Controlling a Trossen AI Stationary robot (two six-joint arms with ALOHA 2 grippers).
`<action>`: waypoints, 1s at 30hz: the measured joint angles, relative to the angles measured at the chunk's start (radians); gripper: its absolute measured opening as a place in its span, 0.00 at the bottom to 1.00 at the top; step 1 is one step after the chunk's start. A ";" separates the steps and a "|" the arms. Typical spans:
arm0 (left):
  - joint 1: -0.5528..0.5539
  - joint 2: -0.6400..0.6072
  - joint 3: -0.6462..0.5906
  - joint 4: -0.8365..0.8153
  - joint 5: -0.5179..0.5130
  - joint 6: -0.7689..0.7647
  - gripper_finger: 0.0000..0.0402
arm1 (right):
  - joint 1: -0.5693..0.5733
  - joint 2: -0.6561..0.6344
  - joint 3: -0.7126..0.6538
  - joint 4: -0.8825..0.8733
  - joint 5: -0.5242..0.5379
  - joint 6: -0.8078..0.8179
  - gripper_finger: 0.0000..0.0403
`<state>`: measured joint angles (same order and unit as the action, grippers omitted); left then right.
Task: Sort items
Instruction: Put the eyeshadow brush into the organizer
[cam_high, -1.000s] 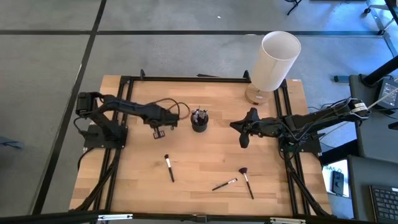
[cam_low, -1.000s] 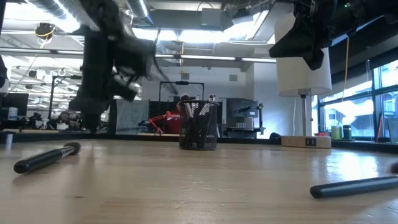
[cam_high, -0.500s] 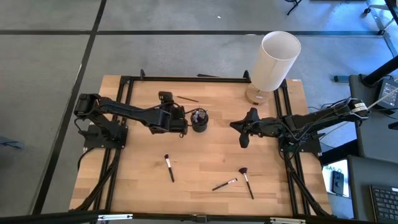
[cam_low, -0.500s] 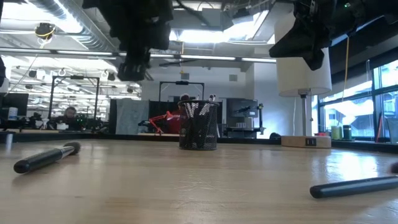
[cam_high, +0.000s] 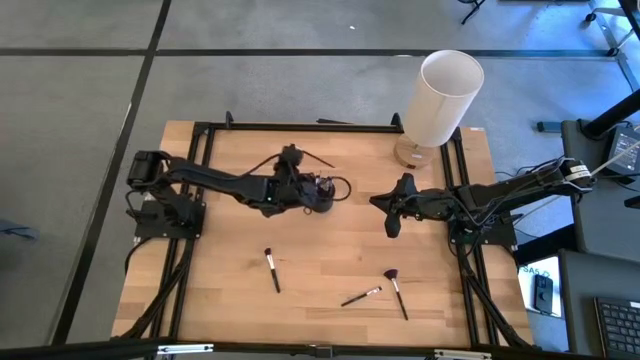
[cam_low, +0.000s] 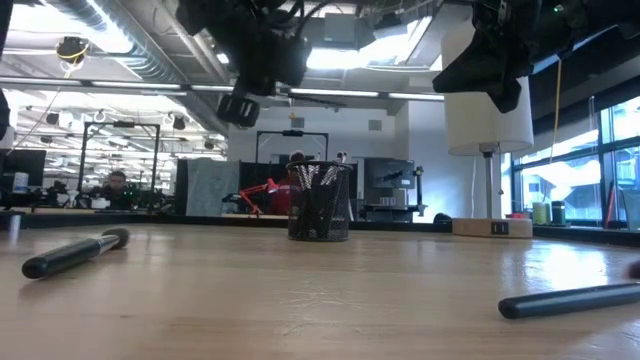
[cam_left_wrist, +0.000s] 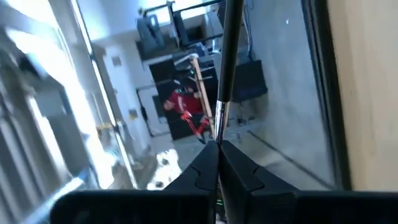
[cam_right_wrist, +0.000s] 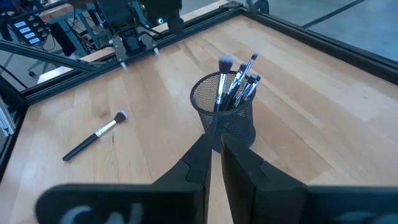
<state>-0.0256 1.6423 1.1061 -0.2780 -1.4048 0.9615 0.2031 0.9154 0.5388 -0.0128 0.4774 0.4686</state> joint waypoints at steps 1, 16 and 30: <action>-0.005 0.009 0.000 0.012 0.001 0.044 0.01 | 0.000 0.000 0.000 0.000 0.000 -0.001 0.09; -0.015 0.066 -0.002 -0.031 0.173 0.342 0.01 | 0.000 0.000 0.000 -0.009 0.000 -0.002 0.09; -0.014 0.066 -0.002 -0.032 0.302 0.440 0.13 | 0.000 0.000 0.000 -0.010 0.000 -0.005 0.09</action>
<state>-0.0401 1.7081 1.1042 -0.3103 -1.1029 1.4019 0.2028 0.9154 0.5388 -0.0223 0.4774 0.4633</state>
